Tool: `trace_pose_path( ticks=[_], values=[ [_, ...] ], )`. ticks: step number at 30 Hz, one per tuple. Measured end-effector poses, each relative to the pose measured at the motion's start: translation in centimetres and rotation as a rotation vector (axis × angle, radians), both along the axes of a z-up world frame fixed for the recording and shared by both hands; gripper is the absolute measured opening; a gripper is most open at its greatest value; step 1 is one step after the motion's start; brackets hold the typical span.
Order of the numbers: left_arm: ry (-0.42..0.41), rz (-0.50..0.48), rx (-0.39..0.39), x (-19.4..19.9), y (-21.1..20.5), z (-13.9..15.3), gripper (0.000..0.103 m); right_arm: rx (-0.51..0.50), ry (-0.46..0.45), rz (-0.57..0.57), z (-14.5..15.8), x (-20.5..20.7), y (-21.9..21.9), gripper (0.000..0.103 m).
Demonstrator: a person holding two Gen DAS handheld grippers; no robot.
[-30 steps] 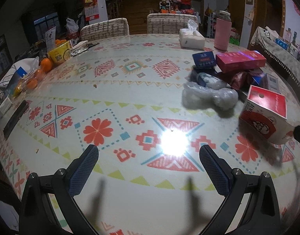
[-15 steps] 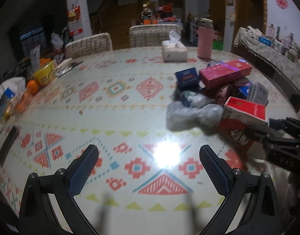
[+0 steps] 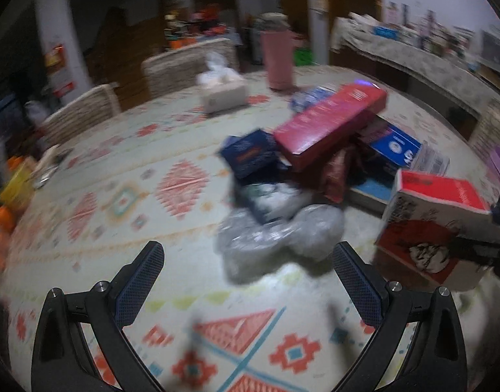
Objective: Collect trash
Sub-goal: 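Grasp the red-and-white paper box with the right gripper while the left gripper grasps the plastic bag, then carry the red-and-white box and plastic bag over the purple basket with both grippers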
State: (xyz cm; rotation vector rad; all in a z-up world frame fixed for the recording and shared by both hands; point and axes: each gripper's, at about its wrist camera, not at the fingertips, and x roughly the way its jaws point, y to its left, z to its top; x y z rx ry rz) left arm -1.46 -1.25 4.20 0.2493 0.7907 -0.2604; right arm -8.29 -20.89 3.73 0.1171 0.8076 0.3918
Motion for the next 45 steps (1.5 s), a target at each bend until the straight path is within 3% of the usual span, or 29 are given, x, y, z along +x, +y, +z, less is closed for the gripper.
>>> trace_pose_path(
  ticks=[6, 8, 9, 10, 12, 19, 29, 38, 45],
  values=[
    [0.099, -0.107, -0.019, 1.9, -2.2, -2.3, 0.102, 0.032, 0.020, -0.049, -0.1, -0.9, -2.6, 0.050],
    [0.105, -0.106, -0.009, 1.4, -2.8, -2.4, 0.073, 0.040, 0.022, -0.061, 0.0, -1.2, -3.3, 0.050],
    [0.124, -0.103, -0.001, 1.3, -3.0, -2.6, 0.034, 0.044, 0.022, -0.065, 0.0, -1.4, -3.6, 0.050],
    [0.160, -0.102, -0.009, 1.3, -3.2, -2.8, 0.027, 0.051, 0.022, -0.069, 0.0, -1.5, -3.9, 0.050],
    [0.150, -0.078, -0.015, 0.9, -3.3, -2.7, 0.020, 0.067, 0.020, -0.076, 0.1, -1.9, -4.3, 0.050],
    [0.126, -0.041, -0.096, -2.3, -2.3, -0.2, 0.014, 0.095, -0.008, -0.087, 0.9, -3.4, -5.8, 0.050],
    [0.054, -0.110, -0.175, -6.4, -5.5, 5.2, 0.014, 0.158, -0.079, -0.161, 2.8, -7.2, -10.7, 0.050],
    [0.027, -0.287, -0.172, -6.9, -16.7, 7.9, 0.014, 0.159, -0.142, -0.347, 4.5, -11.9, -19.6, 0.050],
    [0.076, -0.454, -0.194, -7.0, -27.7, 8.1, 0.014, 0.114, -0.158, -0.567, 5.2, -15.2, -28.9, 0.050]
  ],
)
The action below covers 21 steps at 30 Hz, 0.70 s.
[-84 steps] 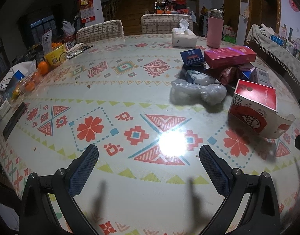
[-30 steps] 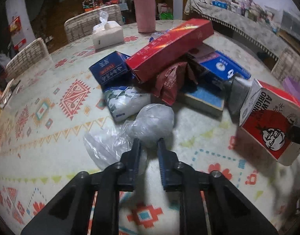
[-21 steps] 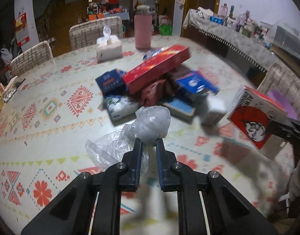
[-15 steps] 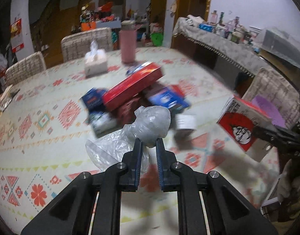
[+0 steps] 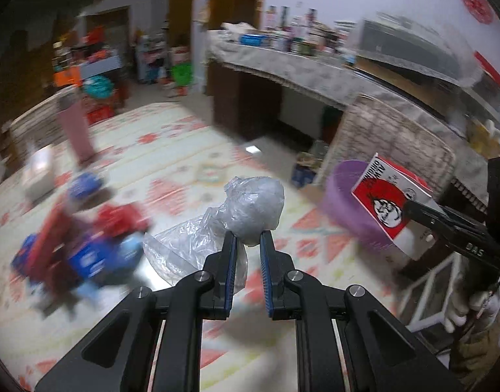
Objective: Collect trash
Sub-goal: 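Carry the red-and-white box and plastic bag over the purple basket with both grippers, then open both grippers to drop the box and bag into the purple basket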
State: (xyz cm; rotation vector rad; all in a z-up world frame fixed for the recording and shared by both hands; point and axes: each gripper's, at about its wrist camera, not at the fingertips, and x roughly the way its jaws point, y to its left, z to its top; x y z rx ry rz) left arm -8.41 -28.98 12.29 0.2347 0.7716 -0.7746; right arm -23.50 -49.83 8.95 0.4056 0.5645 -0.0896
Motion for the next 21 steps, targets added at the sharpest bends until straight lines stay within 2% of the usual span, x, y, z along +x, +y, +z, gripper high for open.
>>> trace_pose_path(
  ticks=[6, 14, 17, 18, 19, 21],
  values=[
    [0.057, -0.137, 0.002, -0.2, -10.4, -0.7, 0.014, -0.006, 0.026, -0.149, -0.4, -1.8, -7.0, 0.050],
    [0.132, -0.228, 0.014, 0.2, -19.5, -2.5, 0.016, 0.046, 0.070, -0.239, -2.3, -2.3, -12.7, 0.051],
    [0.150, -0.241, 0.010, 0.4, -21.0, -3.1, 0.034, 0.048, 0.083, -0.260, -2.8, -2.1, -13.7, 0.055],
    [0.151, -0.236, 0.008, 0.4, -20.9, -3.1, 0.050, 0.052, 0.085, -0.267, -3.1, -2.1, -14.0, 0.055],
    [0.148, -0.231, -0.002, 0.4, -20.8, -3.0, 0.061, 0.061, 0.087, -0.272, -3.3, -2.0, -14.2, 0.057],
    [0.140, -0.221, -0.015, 0.4, -20.5, -3.0, 0.066, 0.074, 0.087, -0.276, -3.6, -1.9, -14.6, 0.060]
  ],
)
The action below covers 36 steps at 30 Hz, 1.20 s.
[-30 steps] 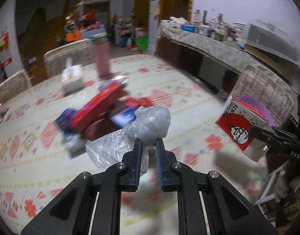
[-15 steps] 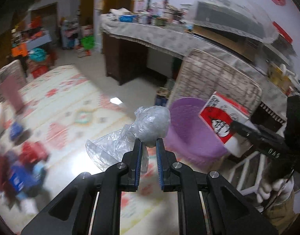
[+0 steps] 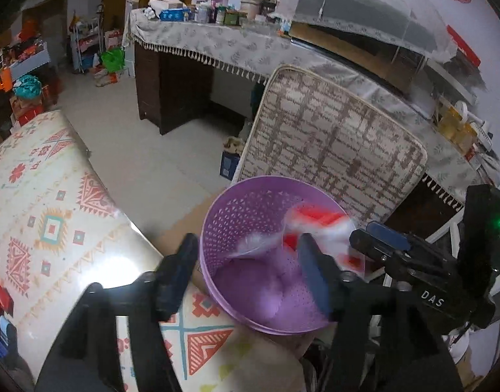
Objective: Collect trash
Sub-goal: 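Open both grippers to drop the box and bag into the purple basket, then grasp the long red box with the left gripper while the right grasps the small white box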
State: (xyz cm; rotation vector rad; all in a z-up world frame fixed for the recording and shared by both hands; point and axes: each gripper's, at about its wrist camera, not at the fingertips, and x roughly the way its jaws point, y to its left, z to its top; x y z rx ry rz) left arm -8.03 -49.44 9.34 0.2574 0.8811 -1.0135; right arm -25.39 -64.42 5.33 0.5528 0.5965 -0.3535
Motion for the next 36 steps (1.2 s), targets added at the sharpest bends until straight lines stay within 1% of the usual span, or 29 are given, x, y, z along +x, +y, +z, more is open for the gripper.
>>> trace_pose_path(
  ticks=[3, 6, 8, 10, 13, 18, 22, 24, 26, 28, 30, 32, 36],
  values=[
    [-0.006, 0.021, 0.002, 0.0, 1.4, 0.2, 0.067, 0.001, -0.003, 0.001, 0.0, 0.1, 0.2, 0.062],
    [-0.036, 0.053, 0.008, -0.1, 3.3, 0.5, 0.072, -0.002, -0.002, 0.007, 0.1, 0.4, 0.8, 0.065],
    [-0.044, 0.070, 0.007, 0.0, 5.0, 0.8, 0.073, -0.005, -0.007, 0.019, 0.3, 0.6, 1.7, 0.069],
    [-0.056, 0.095, 0.009, 0.2, 7.0, 1.0, 0.074, -0.007, -0.016, 0.038, 0.5, 0.9, 2.6, 0.076],
    [-0.097, 0.155, 0.020, 0.7, 10.7, 1.4, 0.078, -0.015, -0.016, 0.075, 0.8, 1.6, 4.6, 0.078],
    [-0.178, 0.302, 0.058, 2.7, 19.0, 2.1, 0.079, -0.010, -0.016, 0.165, 0.9, 3.4, 8.8, 0.082],
    [-0.207, 0.424, 0.085, 5.0, 26.0, 2.3, 0.080, -0.011, 0.000, 0.249, 0.8, 5.2, 13.0, 0.083],
    [-0.219, 0.496, 0.102, 6.4, 30.2, 2.3, 0.081, -0.002, 0.011, 0.289, 0.5, 6.2, 14.8, 0.084],
    [-0.237, 0.539, 0.121, 7.5, 33.6, 2.3, 0.083, 0.006, 0.022, 0.328, 0.4, 7.3, 16.6, 0.084],
    [-0.262, 0.560, 0.144, 8.3, 36.0, 2.1, 0.083, 0.009, 0.031, 0.369, 0.3, 8.4, 18.6, 0.085],
    [-0.280, 0.554, 0.158, 9.0, 37.4, 1.9, 0.083, 0.006, 0.039, 0.417, 0.2, 9.7, 21.1, 0.085],
    [-0.290, 0.525, 0.173, 9.7, 38.6, 1.6, 0.083, 0.008, 0.040, 0.463, 0.2, 10.9, 23.3, 0.086],
    [-0.281, 0.453, 0.175, 11.0, 39.8, 1.0, 0.083, 0.014, 0.051, 0.576, -0.1, 13.6, 28.4, 0.089]
  ],
)
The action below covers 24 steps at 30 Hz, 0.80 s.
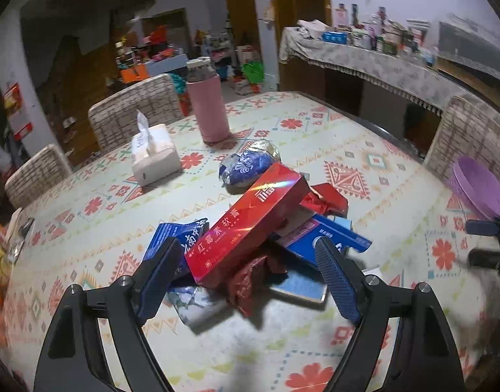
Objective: Collect trash
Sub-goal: 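Grasp the long red box with the left gripper while the right grasps the small white box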
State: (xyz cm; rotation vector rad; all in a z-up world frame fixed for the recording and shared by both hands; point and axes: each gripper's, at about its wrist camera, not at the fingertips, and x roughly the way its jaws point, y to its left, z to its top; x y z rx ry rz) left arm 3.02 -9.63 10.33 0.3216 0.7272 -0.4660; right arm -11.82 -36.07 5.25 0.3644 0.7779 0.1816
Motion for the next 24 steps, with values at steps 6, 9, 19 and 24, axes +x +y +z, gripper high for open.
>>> trace_pose_path(
  ticks=[6, 9, 19, 24],
  values=[
    [0.003, -0.075, 0.034, 2.1, -0.6, -0.8, 0.083, -0.039, 0.033, 0.121, -1.2, 4.1, 7.4, 0.090],
    [-0.005, -0.118, 0.070, 3.0, -1.5, -1.3, 0.084, -0.057, 0.050, 0.137, -2.0, 5.3, 9.4, 0.091],
    [0.088, -0.167, 0.079, 6.5, -3.0, -4.1, 0.085, -0.110, 0.070, 0.105, -3.2, 7.6, 12.3, 0.091],
    [0.165, -0.112, 0.019, 6.9, -2.3, -4.4, 0.030, -0.161, 0.064, 0.102, -3.3, 7.9, 12.9, 0.051]
  ],
)
